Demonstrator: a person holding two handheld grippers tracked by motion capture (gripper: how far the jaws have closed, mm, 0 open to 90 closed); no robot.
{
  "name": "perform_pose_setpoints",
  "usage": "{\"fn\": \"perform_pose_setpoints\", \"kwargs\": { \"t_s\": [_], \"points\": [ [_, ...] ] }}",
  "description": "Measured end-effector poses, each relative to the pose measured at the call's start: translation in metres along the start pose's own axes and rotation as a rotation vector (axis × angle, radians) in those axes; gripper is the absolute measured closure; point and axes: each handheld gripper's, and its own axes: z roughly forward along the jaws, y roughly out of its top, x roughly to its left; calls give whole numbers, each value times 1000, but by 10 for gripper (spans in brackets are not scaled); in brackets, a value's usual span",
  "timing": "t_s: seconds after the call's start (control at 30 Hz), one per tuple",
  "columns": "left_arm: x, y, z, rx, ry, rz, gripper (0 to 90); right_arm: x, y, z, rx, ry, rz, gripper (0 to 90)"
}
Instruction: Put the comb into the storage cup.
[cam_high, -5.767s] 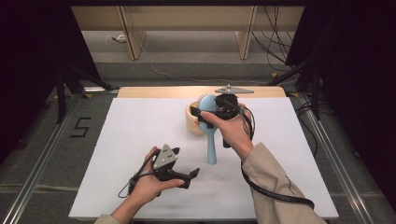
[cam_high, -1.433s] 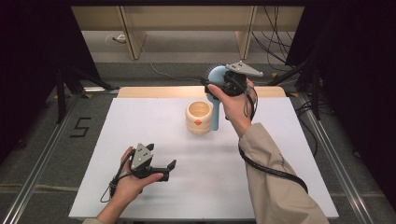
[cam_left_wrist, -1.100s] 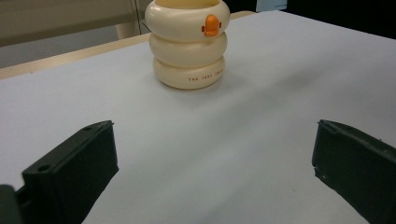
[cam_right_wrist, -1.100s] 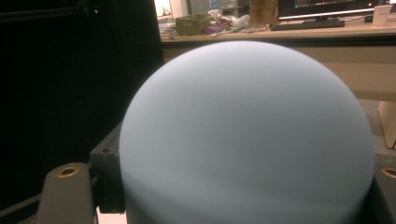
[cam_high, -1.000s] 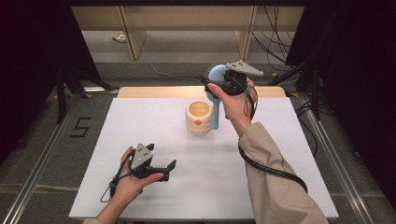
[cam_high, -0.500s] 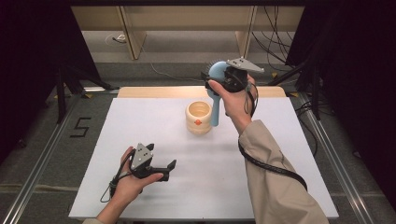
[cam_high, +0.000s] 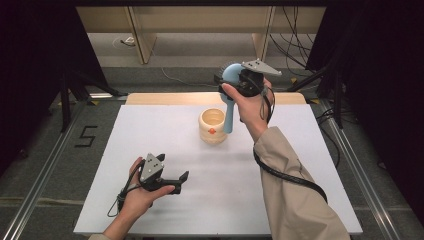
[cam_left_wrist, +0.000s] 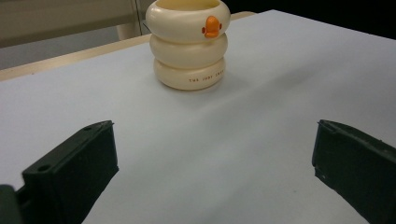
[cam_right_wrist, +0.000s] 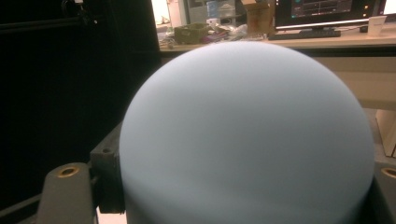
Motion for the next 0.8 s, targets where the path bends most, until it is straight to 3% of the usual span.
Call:
{"fn": "perform_pose_setpoints", "kwargs": {
  "t_s": [0.8],
  "points": [
    [1,0,-1,0,-1,-5,0,-2,6,5,-8,-11,0,245]
  ]
}}
